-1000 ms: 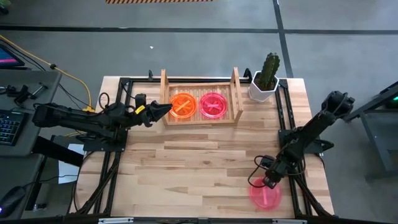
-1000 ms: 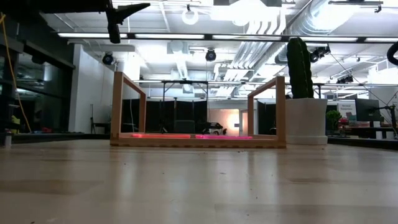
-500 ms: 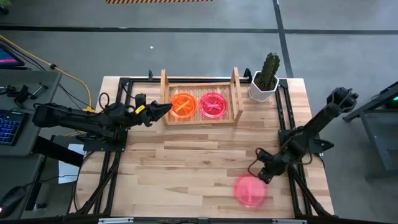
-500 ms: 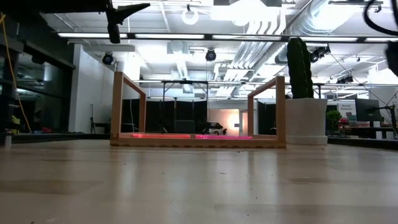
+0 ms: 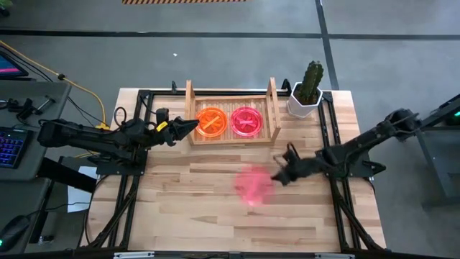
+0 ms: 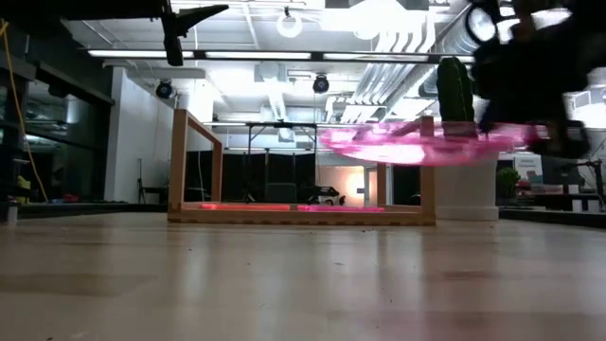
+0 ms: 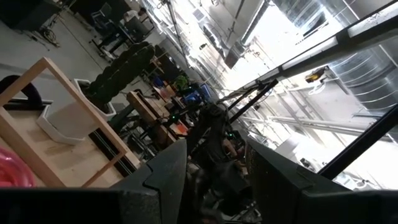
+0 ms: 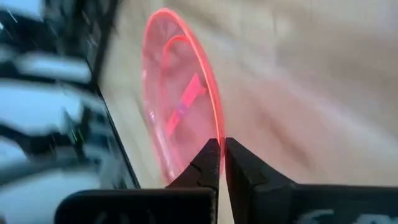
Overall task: Place and stack plates onto a shelf
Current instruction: Stack the pink plate on top of the pink plate
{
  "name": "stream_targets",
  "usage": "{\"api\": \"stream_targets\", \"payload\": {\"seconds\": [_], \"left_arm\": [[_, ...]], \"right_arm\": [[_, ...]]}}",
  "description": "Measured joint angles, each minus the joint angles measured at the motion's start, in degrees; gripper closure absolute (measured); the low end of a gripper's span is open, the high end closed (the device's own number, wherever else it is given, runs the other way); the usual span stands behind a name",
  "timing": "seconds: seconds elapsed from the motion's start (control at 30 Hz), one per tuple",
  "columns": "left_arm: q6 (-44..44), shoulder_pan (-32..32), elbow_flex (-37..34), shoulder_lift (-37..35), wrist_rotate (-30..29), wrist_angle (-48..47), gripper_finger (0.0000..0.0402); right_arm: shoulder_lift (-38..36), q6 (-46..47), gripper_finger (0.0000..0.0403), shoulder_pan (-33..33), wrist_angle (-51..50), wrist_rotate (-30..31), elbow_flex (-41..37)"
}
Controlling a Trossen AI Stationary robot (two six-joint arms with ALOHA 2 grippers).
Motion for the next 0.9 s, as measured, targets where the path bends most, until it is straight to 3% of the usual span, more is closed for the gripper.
{"api": "stream_targets", "payload": {"seconds": [0.37,0.47,0.73,0.9], "left_arm": [[0.04,0.00,0.00,0.00,0.00,0.03,0.0245],[0.04,0.00,0.00,0.00,0.00,0.03,0.0245],[0.07,0.00,0.00,0.00,0.00,0.04,0.0245],[0.07,0.00,0.00,0.00,0.00,0.03,0.0245]], "right_arm": [[0.00,-7.32,0.0403,-21.53,12.42,9.91,0.42],[0.02,-12.18,0.0403,-25.39,11.79,10.40,4.65],[1.72,-21.24,0.0403,-35.03,-13.25,16.75,22.56],[8.03,-26.47,0.0403,-40.08,-18.50,13.48,30.55]]}}
